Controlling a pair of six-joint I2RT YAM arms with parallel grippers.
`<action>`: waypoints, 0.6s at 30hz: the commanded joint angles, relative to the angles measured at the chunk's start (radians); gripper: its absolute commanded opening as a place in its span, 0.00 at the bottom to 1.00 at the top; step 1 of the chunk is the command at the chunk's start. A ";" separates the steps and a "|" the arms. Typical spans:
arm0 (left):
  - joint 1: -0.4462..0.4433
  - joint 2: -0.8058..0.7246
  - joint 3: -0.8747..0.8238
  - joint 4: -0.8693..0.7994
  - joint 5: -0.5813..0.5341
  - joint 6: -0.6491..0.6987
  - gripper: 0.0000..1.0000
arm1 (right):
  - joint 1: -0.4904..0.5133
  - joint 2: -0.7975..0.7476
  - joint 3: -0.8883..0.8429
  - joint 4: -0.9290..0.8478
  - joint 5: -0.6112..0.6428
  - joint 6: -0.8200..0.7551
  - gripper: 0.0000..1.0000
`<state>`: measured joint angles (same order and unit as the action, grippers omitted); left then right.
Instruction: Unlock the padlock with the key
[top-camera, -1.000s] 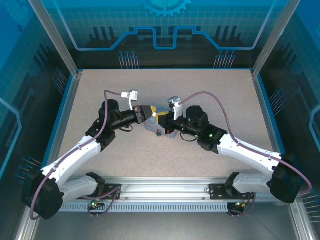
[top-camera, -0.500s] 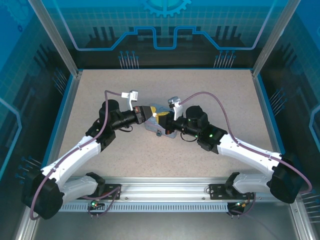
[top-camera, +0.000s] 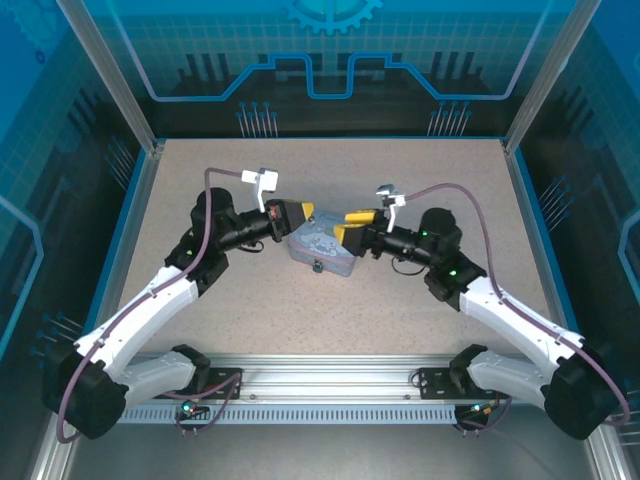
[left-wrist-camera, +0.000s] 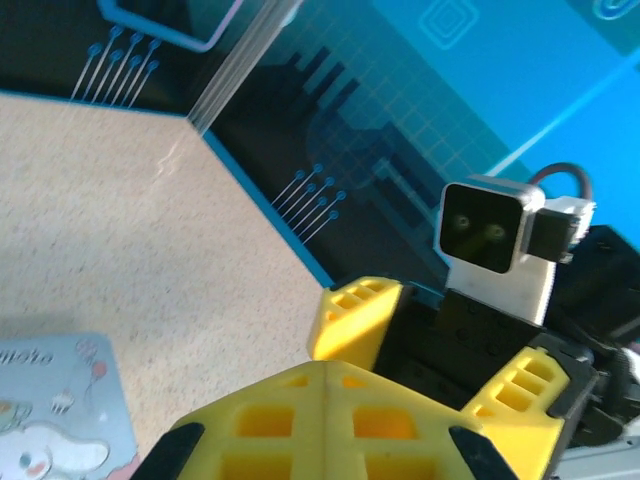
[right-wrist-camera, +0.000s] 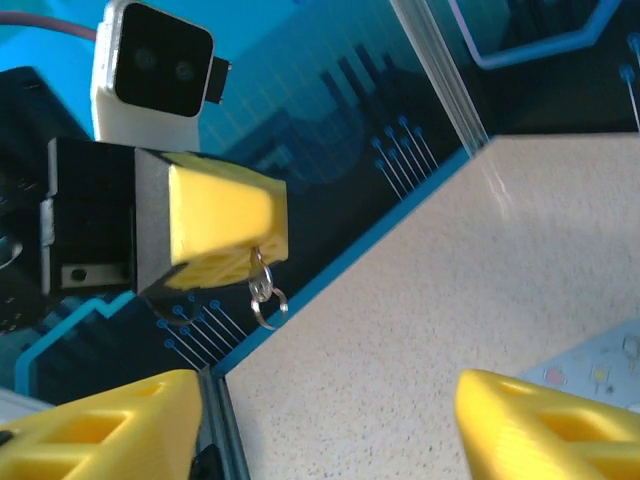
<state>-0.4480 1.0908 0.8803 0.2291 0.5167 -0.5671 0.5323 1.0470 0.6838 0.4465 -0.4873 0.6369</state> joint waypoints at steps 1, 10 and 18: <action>-0.005 -0.008 0.078 0.014 0.086 0.081 0.00 | -0.046 -0.035 -0.018 0.202 -0.178 0.097 0.74; -0.024 0.034 0.185 0.026 0.183 0.143 0.00 | -0.020 0.037 0.134 0.219 -0.234 0.134 0.68; -0.036 0.037 0.184 0.025 0.183 0.147 0.00 | 0.055 0.120 0.190 0.216 -0.202 0.102 0.56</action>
<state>-0.4747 1.1255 1.0405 0.2443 0.6716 -0.4519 0.5735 1.1473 0.8490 0.6323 -0.6895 0.7444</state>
